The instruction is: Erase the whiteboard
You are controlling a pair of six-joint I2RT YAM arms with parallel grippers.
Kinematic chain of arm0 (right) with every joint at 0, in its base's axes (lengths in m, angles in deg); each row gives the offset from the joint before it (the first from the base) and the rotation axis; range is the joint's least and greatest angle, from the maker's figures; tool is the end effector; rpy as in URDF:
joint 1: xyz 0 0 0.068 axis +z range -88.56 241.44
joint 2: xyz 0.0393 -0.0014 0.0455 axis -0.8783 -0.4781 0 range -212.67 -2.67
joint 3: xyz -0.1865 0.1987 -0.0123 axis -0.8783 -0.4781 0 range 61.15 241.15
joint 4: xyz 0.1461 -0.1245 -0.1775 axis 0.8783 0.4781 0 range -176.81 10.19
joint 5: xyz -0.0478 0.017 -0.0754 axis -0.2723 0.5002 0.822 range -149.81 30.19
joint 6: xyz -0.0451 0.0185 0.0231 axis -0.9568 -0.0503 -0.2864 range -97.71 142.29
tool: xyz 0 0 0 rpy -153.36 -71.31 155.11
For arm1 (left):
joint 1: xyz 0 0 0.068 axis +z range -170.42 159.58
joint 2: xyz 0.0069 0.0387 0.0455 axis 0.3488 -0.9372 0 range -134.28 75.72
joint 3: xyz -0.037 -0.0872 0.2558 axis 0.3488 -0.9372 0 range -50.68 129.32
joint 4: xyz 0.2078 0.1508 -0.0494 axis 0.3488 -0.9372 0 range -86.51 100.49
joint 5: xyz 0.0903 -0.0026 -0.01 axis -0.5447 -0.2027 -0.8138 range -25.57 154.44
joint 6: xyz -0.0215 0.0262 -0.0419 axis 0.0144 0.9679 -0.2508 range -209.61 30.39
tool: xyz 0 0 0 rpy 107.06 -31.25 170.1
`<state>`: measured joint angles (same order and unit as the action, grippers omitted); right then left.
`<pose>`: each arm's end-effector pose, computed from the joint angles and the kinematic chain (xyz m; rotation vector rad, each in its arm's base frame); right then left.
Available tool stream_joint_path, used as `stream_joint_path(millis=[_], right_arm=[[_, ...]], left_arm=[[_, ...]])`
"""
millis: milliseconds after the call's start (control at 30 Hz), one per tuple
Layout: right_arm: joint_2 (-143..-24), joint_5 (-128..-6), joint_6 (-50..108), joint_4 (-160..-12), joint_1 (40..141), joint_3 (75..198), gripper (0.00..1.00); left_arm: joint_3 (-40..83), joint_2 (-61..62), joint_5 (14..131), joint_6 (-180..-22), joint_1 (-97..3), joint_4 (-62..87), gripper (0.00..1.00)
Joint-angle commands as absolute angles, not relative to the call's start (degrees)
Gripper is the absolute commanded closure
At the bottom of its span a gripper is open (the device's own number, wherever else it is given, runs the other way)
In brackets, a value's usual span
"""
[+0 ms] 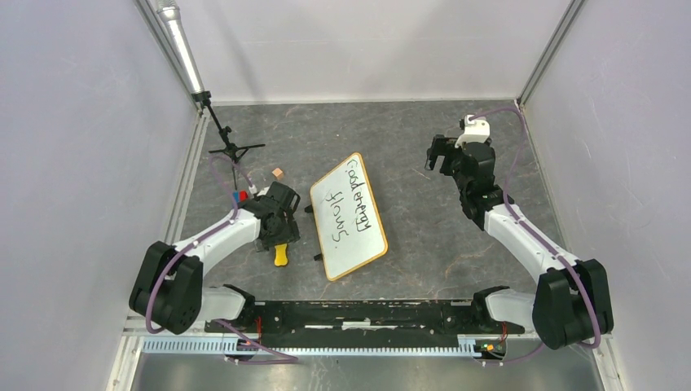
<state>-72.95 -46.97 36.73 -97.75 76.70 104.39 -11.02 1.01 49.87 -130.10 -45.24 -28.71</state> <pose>0.2730 0.0663 0.2738 0.1426 1.8417 0.1545 0.1987 -0.0822 0.1722 -0.4264 2.7408 0.0916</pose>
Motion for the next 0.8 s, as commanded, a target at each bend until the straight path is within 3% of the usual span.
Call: stream_joint_path(millis=[0, 200, 400, 533, 767], right_arm=[[-73.62, -47.76, 35.32, -98.73, 76.58, 106.21, 0.02], [-74.76, -46.43, 36.45, -95.77, 76.46, 108.22, 0.02], [-76.35, -53.19, 34.56, -95.32, 76.49, 109.60, 0.02], [-77.23, -56.21, 33.38, -94.59, 76.48, 110.45, 0.02], [-76.02, -56.08, 31.80, -93.93, 76.52, 110.11, 0.02]], left_arm=[[-12.77, 2.13, 50.20, -133.74, -45.16, -25.48, 0.19], [-16.16, 7.33, 49.96, -136.15, -48.18, -28.35, 0.20], [-16.63, 8.80, 48.69, -136.50, -49.95, -27.05, 0.33], [-16.40, 5.06, 49.05, -136.18, -50.01, -26.09, 0.51], [-17.73, 4.72, 49.58, -136.73, -49.95, -25.46, 0.62]])
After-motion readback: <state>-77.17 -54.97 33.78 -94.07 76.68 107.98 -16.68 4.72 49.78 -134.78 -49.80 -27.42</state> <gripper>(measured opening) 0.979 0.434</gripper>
